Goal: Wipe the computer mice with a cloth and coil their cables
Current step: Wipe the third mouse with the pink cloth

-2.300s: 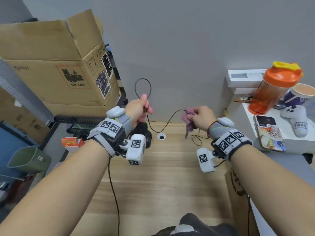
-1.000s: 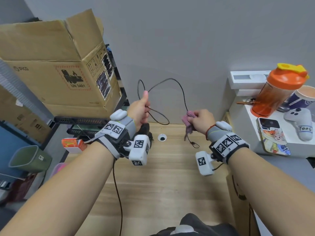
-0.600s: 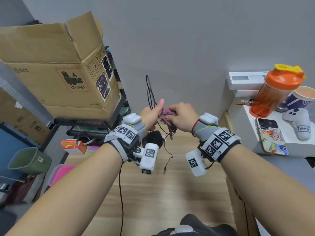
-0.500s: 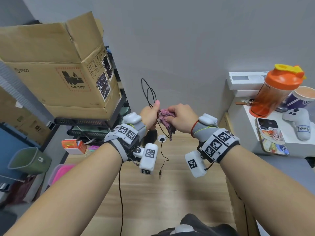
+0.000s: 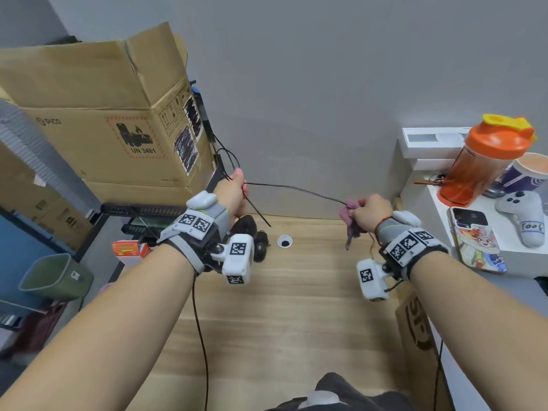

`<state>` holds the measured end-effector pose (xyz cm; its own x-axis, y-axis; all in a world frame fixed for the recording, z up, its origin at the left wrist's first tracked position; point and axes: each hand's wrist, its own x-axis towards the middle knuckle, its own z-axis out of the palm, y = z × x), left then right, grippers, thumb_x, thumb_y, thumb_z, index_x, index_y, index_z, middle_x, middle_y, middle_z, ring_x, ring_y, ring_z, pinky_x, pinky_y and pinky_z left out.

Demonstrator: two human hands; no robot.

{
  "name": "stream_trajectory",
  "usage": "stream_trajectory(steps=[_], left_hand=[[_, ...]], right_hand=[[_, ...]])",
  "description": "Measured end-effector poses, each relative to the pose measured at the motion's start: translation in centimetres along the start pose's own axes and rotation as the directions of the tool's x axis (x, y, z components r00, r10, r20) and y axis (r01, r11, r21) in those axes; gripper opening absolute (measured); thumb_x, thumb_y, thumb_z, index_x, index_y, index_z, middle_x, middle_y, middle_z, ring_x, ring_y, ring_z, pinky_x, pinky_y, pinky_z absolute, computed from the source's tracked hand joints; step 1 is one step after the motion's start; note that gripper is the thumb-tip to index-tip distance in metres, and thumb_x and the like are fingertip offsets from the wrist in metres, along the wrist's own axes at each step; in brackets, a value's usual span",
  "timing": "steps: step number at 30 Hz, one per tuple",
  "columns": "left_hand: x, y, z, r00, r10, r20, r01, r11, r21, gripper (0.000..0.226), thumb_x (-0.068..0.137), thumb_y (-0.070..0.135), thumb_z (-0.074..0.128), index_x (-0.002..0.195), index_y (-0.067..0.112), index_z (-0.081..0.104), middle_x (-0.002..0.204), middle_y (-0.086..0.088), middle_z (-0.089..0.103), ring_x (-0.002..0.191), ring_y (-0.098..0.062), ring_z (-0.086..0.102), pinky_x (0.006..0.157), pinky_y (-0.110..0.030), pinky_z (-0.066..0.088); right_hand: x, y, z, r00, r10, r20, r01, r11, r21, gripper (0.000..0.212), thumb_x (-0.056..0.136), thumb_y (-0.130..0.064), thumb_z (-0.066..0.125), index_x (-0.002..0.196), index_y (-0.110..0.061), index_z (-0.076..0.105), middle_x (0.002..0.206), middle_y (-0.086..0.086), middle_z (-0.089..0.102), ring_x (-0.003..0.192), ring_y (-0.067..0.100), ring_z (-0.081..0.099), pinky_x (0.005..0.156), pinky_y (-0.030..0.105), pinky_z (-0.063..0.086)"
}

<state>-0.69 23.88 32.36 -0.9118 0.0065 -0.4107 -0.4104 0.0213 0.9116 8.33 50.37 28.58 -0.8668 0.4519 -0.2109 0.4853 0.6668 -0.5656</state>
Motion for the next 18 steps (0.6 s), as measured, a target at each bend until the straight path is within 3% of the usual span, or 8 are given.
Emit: stream_trajectory(steps=[2, 4, 6, 7, 9, 13, 16, 18], left_hand=[[-0.2, -0.7, 0.5, 0.997, 0.032, 0.069, -0.03, 0.999, -0.024, 0.043, 0.107, 0.043, 0.032, 0.073, 0.017, 0.039, 0.074, -0.001, 0.06, 0.028, -0.004, 0.018, 0.032, -0.012, 0.015], [-0.5, -1.1, 1.0, 0.981, 0.063, 0.183, -0.045, 0.994, -0.102, 0.042, 0.107, 0.042, 0.031, 0.075, 0.016, 0.037, 0.098, -0.004, 0.074, 0.029, -0.003, 0.016, 0.031, -0.016, 0.015], [-0.9, -1.1, 1.3, 0.955, 0.095, 0.28, -0.049, 0.985, -0.167, 0.039, 0.107, 0.042, 0.031, 0.078, 0.016, 0.037, 0.114, -0.007, 0.074, 0.031, -0.004, 0.016, 0.03, -0.017, 0.017], [-1.1, -1.0, 1.5, 0.946, 0.109, 0.306, -0.054, 0.981, -0.184, 0.035, 0.107, 0.04, 0.031, 0.081, 0.017, 0.039, 0.115, -0.008, 0.073, 0.032, -0.004, 0.016, 0.03, -0.016, 0.017], [-1.5, -0.9, 2.1, 0.94, 0.122, 0.319, -0.068, 0.982, -0.174, 0.03, 0.108, 0.035, 0.031, 0.086, 0.017, 0.042, 0.11, -0.011, 0.074, 0.034, -0.004, 0.015, 0.03, -0.016, 0.017], [-2.1, -1.4, 3.1, 0.956, 0.111, 0.271, -0.119, 0.993, 0.011, 0.032, 0.109, 0.024, 0.031, 0.103, 0.012, 0.06, 0.096, -0.008, 0.068, 0.036, -0.004, 0.021, 0.035, -0.016, 0.02], [-2.4, -2.1, 3.7, 0.953, 0.077, 0.293, -0.114, 0.987, 0.111, 0.033, 0.107, 0.026, 0.038, 0.113, 0.006, 0.064, 0.097, -0.013, 0.046, 0.041, -0.007, 0.024, 0.036, -0.017, 0.022], [-2.6, -2.4, 3.9, 0.941, 0.093, 0.325, -0.142, 0.981, 0.131, 0.037, 0.107, 0.026, 0.038, 0.124, 0.002, 0.062, 0.098, -0.014, 0.041, 0.043, -0.008, 0.021, 0.037, -0.017, 0.019]], right_hand=[[0.1, -1.0, 0.1, 0.999, -0.051, 0.003, 0.051, 0.998, 0.047, 0.012, 0.081, -0.015, 0.062, 0.082, -0.009, 0.072, 0.071, 0.006, 0.072, 0.07, 0.015, 0.07, 0.066, 0.021, 0.053], [-0.3, -2.5, 0.3, 0.991, -0.136, 0.014, 0.136, 0.99, 0.041, 0.011, 0.081, -0.017, 0.063, 0.081, -0.011, 0.072, 0.067, 0.005, 0.072, 0.071, 0.021, 0.07, 0.069, 0.027, 0.056], [-0.8, -4.1, 0.4, 0.974, -0.228, 0.009, 0.228, 0.974, -0.002, 0.017, 0.082, -0.018, 0.063, 0.065, -0.017, 0.063, 0.056, -0.003, 0.063, 0.065, 0.022, 0.063, 0.054, 0.022, 0.044], [-1.1, -4.8, 0.5, 0.963, -0.269, -0.002, 0.269, 0.963, -0.026, 0.024, 0.082, -0.019, 0.063, 0.059, -0.019, 0.056, 0.053, -0.006, 0.057, 0.063, 0.022, 0.058, 0.05, 0.023, 0.035], [-1.6, -6.1, 0.7, 0.94, -0.341, -0.016, 0.34, 0.939, -0.04, 0.027, 0.082, -0.019, 0.063, 0.058, -0.018, 0.052, 0.054, -0.002, 0.055, 0.065, 0.025, 0.053, 0.056, 0.027, 0.029], [-2.4, -7.8, 0.9, 0.878, -0.478, -0.009, 0.478, 0.878, 0.004, 0.007, 0.085, -0.022, 0.065, 0.079, -0.019, 0.067, 0.071, 0.003, 0.064, 0.078, 0.027, 0.06, 0.065, 0.028, 0.038], [-2.8, -8.5, 1.2, 0.864, -0.503, 0.013, 0.503, 0.864, 0.025, 0.014, 0.086, -0.022, 0.065, 0.097, -0.022, 0.074, 0.071, -0.003, 0.063, 0.077, 0.02, 0.057, 0.069, 0.023, 0.039], [-2.8, -8.6, 1.4, 0.868, -0.496, 0.037, 0.495, 0.868, 0.028, 0.012, 0.086, -0.022, 0.066, 0.095, -0.022, 0.073, 0.068, -0.004, 0.061, 0.074, 0.019, 0.055, 0.066, 0.022, 0.035]])
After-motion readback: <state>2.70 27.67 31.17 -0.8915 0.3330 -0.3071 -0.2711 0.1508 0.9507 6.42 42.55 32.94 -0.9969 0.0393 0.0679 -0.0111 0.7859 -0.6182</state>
